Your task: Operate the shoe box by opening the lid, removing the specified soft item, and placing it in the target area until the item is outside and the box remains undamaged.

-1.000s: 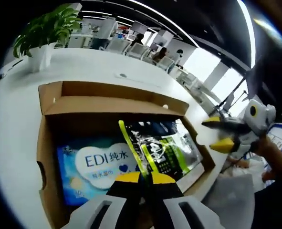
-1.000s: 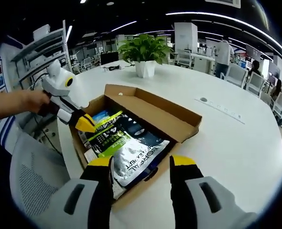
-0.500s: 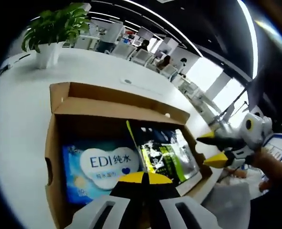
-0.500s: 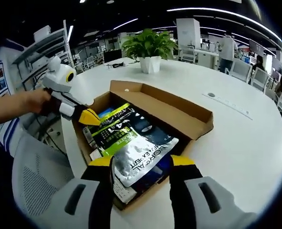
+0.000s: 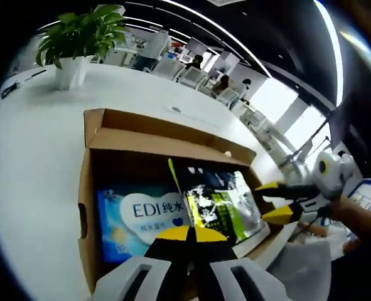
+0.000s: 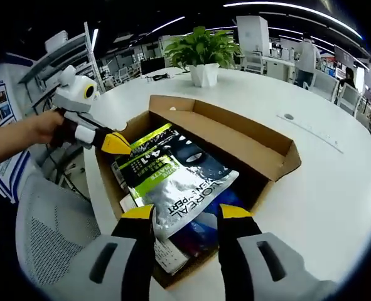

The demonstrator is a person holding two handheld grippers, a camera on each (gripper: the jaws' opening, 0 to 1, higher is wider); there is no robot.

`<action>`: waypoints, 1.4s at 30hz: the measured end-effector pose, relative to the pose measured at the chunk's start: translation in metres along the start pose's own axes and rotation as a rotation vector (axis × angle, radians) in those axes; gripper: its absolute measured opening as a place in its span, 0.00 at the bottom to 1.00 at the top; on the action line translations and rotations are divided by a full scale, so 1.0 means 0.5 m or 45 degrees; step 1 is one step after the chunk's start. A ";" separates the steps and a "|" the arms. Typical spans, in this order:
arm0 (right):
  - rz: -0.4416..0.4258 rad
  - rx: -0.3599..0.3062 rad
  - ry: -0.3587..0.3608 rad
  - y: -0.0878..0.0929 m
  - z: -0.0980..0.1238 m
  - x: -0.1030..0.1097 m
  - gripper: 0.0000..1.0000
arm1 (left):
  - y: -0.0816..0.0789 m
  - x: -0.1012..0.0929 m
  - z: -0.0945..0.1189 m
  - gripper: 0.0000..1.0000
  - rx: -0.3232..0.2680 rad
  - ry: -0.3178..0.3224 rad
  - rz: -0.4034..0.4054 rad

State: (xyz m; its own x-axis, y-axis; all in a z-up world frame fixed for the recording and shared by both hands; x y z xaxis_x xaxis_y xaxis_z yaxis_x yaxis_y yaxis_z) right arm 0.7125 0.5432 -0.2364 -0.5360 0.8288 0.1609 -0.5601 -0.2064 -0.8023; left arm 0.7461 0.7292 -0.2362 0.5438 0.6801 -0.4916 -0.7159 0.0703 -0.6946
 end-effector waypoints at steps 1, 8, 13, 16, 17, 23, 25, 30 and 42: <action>-0.001 0.004 -0.003 -0.001 -0.003 -0.002 0.34 | 0.000 0.003 0.000 0.00 0.002 -0.003 -0.002; -0.010 0.057 -0.027 0.001 -0.024 0.007 0.32 | -0.001 0.029 0.003 0.00 0.021 -0.047 -0.051; -0.023 0.084 -0.050 0.004 -0.042 0.013 0.30 | 0.002 0.036 0.005 0.00 0.021 -0.049 -0.049; -0.045 0.106 -0.052 0.010 -0.045 0.019 0.28 | 0.006 0.037 0.004 0.00 0.020 -0.042 -0.044; -0.044 0.101 -0.054 0.010 -0.047 0.021 0.27 | 0.006 0.037 0.004 0.00 0.019 -0.037 -0.045; -0.049 0.058 -0.027 0.002 -0.050 0.015 0.16 | 0.008 0.032 0.007 0.00 0.011 -0.023 -0.053; -0.053 0.044 -0.019 -0.003 -0.048 0.011 0.11 | 0.008 0.031 0.008 0.00 0.008 -0.019 -0.047; -0.014 0.027 0.003 -0.007 -0.047 0.003 0.06 | 0.010 0.024 0.011 0.00 0.006 -0.008 -0.045; -0.021 -0.051 0.050 -0.034 -0.017 -0.009 0.02 | -0.004 -0.013 0.019 0.00 -0.001 0.006 -0.083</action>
Point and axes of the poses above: the point that each gripper's makers call its tool centre point, and the gripper's own axes: z roughly backward along the fingers, x roughly to its left, y roughly out of its underside, the point moved 5 cm from there along z, roughly backward along the fingers, and after that the axes turned 6 degrees about -x, right-handed, at the moved point
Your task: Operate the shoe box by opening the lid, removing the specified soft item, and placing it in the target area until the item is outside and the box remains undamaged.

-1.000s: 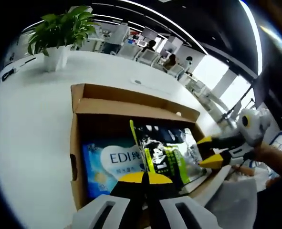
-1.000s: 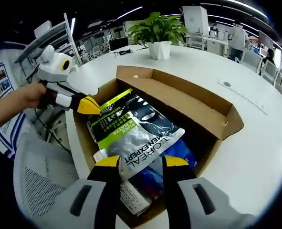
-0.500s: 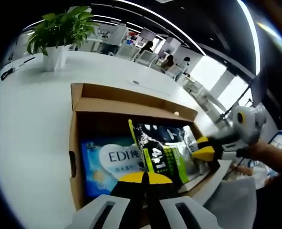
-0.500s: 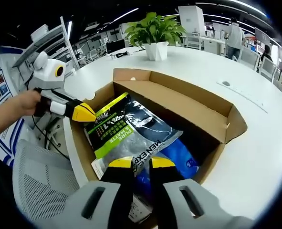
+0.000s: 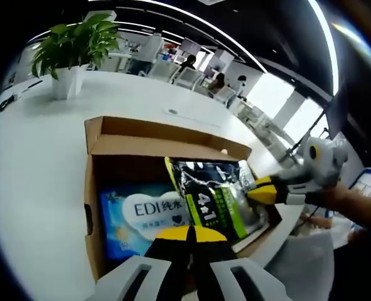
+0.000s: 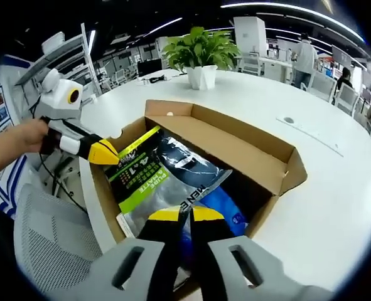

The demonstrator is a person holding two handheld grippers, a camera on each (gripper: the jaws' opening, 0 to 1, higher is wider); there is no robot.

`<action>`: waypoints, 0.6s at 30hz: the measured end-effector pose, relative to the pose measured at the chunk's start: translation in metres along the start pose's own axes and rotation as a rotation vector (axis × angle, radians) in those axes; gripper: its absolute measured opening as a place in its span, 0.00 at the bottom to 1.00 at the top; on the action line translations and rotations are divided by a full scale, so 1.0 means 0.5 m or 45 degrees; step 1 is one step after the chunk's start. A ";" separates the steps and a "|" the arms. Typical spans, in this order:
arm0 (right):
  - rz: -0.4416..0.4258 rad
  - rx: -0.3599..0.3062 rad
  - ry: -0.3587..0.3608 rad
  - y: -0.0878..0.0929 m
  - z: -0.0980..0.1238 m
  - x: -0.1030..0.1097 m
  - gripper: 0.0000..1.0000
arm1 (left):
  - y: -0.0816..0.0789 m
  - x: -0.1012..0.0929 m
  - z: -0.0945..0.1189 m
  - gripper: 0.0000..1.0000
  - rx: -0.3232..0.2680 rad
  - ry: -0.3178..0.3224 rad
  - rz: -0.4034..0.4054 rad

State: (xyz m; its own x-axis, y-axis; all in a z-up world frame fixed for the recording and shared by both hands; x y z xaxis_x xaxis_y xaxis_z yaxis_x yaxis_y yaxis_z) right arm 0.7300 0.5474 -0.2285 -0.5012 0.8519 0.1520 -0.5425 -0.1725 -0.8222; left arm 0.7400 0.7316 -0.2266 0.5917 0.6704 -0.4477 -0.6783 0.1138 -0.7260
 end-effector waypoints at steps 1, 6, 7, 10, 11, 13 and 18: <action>-0.010 -0.007 0.008 -0.001 0.006 -0.002 0.01 | -0.002 -0.005 -0.001 0.00 0.003 0.006 -0.008; -0.068 -0.045 0.045 -0.017 0.033 -0.017 0.00 | -0.016 -0.027 -0.006 0.00 0.005 0.022 -0.040; -0.076 -0.047 0.048 -0.016 0.035 -0.019 0.00 | -0.018 -0.031 -0.007 0.00 0.004 0.025 -0.042; -0.097 -0.053 0.072 -0.016 0.049 -0.031 0.00 | -0.028 -0.050 -0.016 0.00 0.009 0.042 -0.058; -0.098 -0.054 0.074 -0.016 0.050 -0.033 0.00 | -0.030 -0.056 -0.021 0.00 0.014 0.047 -0.072; -0.108 -0.055 0.088 -0.015 0.061 -0.041 0.00 | -0.034 -0.065 -0.029 0.00 0.020 0.055 -0.084; -0.138 -0.052 0.132 -0.007 0.084 -0.068 0.00 | -0.040 -0.088 -0.051 0.00 0.027 0.074 -0.102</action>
Point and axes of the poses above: the point that each gripper's makers call its tool centre point, and the gripper's own axes: z roughly backward along the fingers, x roughly to its left, y roughly out of its underside, the point moved 5 cm from there along z, roughly backward along the fingers, and after that the axes turned 6 degrees about -x, right-handed, at the moved point
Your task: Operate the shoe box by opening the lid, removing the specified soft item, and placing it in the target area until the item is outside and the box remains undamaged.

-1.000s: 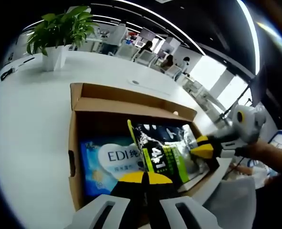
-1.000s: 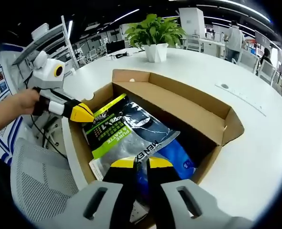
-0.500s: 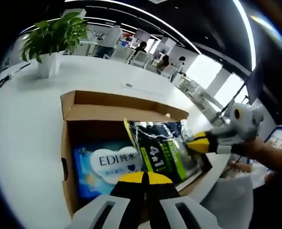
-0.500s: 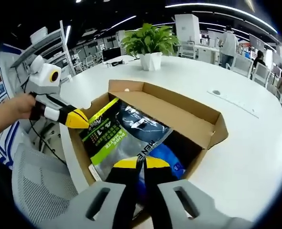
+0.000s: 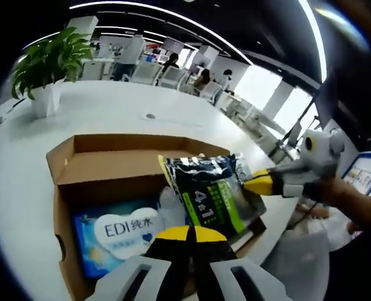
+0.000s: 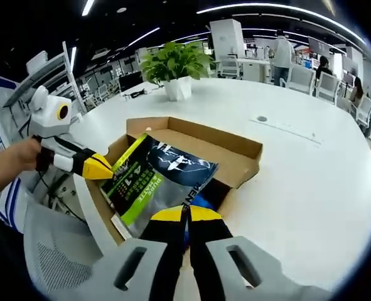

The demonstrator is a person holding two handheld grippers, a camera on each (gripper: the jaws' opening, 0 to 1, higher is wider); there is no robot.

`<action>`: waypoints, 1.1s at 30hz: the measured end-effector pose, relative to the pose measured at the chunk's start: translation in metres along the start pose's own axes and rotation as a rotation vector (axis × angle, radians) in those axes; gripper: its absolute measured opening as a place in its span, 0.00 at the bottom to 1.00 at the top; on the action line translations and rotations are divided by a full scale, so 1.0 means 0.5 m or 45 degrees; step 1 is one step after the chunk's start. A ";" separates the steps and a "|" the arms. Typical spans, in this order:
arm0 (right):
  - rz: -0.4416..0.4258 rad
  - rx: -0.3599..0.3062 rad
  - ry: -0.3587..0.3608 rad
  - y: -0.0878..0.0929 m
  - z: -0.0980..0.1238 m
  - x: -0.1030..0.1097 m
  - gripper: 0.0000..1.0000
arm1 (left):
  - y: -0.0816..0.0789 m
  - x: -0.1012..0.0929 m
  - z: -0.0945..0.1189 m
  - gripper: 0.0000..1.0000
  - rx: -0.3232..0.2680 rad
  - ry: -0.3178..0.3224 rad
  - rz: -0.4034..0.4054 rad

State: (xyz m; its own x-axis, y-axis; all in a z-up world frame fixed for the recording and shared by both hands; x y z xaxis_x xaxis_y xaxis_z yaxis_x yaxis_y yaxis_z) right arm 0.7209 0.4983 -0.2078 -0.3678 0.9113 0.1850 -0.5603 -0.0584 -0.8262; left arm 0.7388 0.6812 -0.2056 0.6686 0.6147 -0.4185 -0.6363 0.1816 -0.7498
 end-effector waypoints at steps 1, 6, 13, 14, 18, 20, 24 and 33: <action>-0.005 0.001 0.007 0.001 0.005 -0.003 0.00 | -0.002 -0.006 -0.007 0.00 0.003 0.004 -0.002; -0.026 -0.002 0.044 0.002 0.026 -0.029 0.00 | -0.005 -0.030 -0.032 0.00 0.019 0.033 -0.019; -0.056 -0.011 0.079 0.005 0.050 -0.061 0.00 | -0.007 -0.062 -0.059 0.00 0.032 0.080 -0.025; -0.062 -0.012 0.086 0.006 0.056 -0.063 0.00 | -0.007 -0.065 -0.062 0.00 0.033 0.084 -0.025; -0.067 -0.014 0.105 0.005 0.068 -0.085 0.00 | -0.011 -0.085 -0.076 0.00 0.032 0.107 -0.026; -0.074 -0.024 0.128 0.004 0.078 -0.101 0.00 | -0.015 -0.094 -0.083 0.00 0.029 0.121 -0.025; -0.092 -0.027 0.152 0.007 0.092 -0.119 0.00 | -0.021 -0.115 -0.101 0.00 0.029 0.142 -0.046; -0.107 -0.032 0.207 0.002 0.114 -0.167 0.00 | -0.026 -0.163 -0.145 0.00 0.054 0.178 -0.116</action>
Point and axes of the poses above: the point that each gripper's makers call its tool centre point, and the gripper's own axes: z roughly backward along the fingers, x roughly to its left, y roughly out of its underside, the point moved 5 cm from there along z, roughly backward along the fingers, and after that the axes turned 6 degrees about -x, right-handed, at the moved point
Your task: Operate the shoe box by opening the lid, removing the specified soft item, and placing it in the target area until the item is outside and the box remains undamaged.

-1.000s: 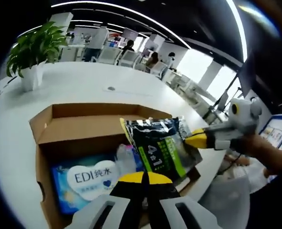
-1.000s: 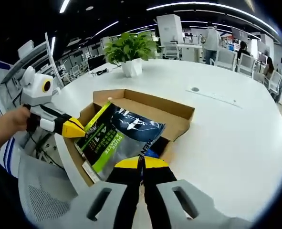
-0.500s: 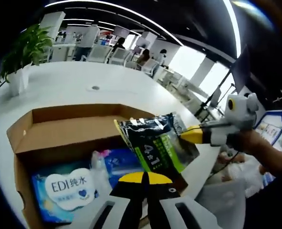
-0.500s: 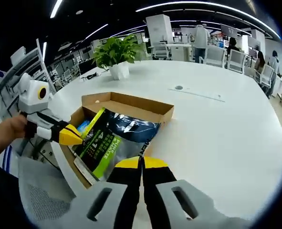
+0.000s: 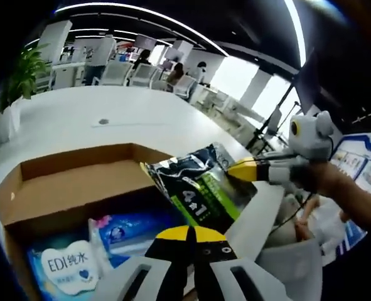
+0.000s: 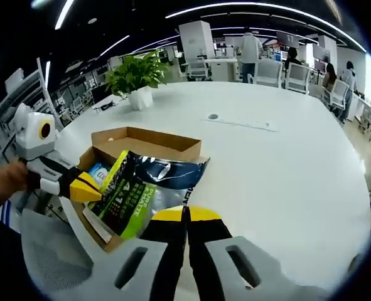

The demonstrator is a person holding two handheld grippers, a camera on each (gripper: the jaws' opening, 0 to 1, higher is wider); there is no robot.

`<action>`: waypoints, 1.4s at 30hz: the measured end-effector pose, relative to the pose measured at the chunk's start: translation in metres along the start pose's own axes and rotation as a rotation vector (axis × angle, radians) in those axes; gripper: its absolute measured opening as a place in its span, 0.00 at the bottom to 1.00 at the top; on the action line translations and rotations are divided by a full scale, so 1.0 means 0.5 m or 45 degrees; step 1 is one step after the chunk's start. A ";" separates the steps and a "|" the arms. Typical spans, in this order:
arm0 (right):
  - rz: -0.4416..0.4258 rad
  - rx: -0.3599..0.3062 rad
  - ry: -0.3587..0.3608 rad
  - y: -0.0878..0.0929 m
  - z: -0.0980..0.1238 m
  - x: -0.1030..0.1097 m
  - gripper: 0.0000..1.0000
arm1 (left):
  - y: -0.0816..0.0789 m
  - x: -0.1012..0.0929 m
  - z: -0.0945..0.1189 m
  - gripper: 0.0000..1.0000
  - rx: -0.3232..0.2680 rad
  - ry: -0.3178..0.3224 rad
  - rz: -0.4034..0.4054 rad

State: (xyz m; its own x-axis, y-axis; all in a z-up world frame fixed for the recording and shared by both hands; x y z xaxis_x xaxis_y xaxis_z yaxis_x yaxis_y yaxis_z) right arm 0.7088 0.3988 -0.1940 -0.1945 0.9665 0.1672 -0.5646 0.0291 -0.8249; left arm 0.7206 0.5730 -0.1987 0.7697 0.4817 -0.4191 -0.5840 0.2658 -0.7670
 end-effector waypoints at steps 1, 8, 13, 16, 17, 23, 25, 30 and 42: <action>0.002 0.000 0.006 -0.001 0.002 -0.005 0.00 | -0.003 -0.003 -0.006 0.00 0.001 0.009 -0.004; -0.011 -0.005 0.042 0.004 0.023 -0.038 0.00 | -0.016 -0.024 -0.031 0.00 0.009 0.043 -0.011; -0.028 -0.009 0.073 0.005 0.027 -0.069 0.00 | -0.025 -0.040 -0.051 0.00 0.022 0.067 -0.029; -0.038 -0.009 0.085 0.009 0.033 -0.075 0.00 | -0.028 -0.046 -0.065 0.00 0.035 0.079 -0.044; -0.040 -0.008 0.090 0.010 0.035 -0.081 0.00 | -0.028 -0.048 -0.071 0.00 0.041 0.084 -0.046; -0.053 -0.007 0.119 0.019 0.038 -0.107 0.00 | -0.028 -0.056 -0.104 0.00 0.072 0.090 -0.060; -0.055 -0.006 0.125 0.019 0.039 -0.107 0.00 | -0.030 -0.055 -0.114 0.00 0.084 0.084 -0.070; -0.053 0.001 0.139 0.023 0.029 -0.130 0.00 | -0.034 -0.050 -0.137 0.00 0.116 0.078 -0.068; -0.043 0.032 0.159 0.042 -0.007 -0.168 0.00 | -0.041 -0.032 -0.190 0.00 0.218 0.039 -0.138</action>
State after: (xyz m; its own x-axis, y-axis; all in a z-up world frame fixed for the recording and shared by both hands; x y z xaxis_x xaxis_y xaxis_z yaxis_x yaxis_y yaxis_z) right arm 0.7161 0.3191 -0.2274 -0.0743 0.9894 0.1246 -0.5891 0.0573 -0.8061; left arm 0.7446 0.4803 -0.2226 0.8365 0.4176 -0.3548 -0.5303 0.4542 -0.7159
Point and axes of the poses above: the point that each gripper's makers call its tool centre point, and the gripper's own axes: z roughly backward along the fingers, x roughly to its left, y roughly out of its underside, the point moved 5 cm from there along z, roughly backward along the fingers, and after that the axes turned 6 degrees about -x, right-handed, at the moved point
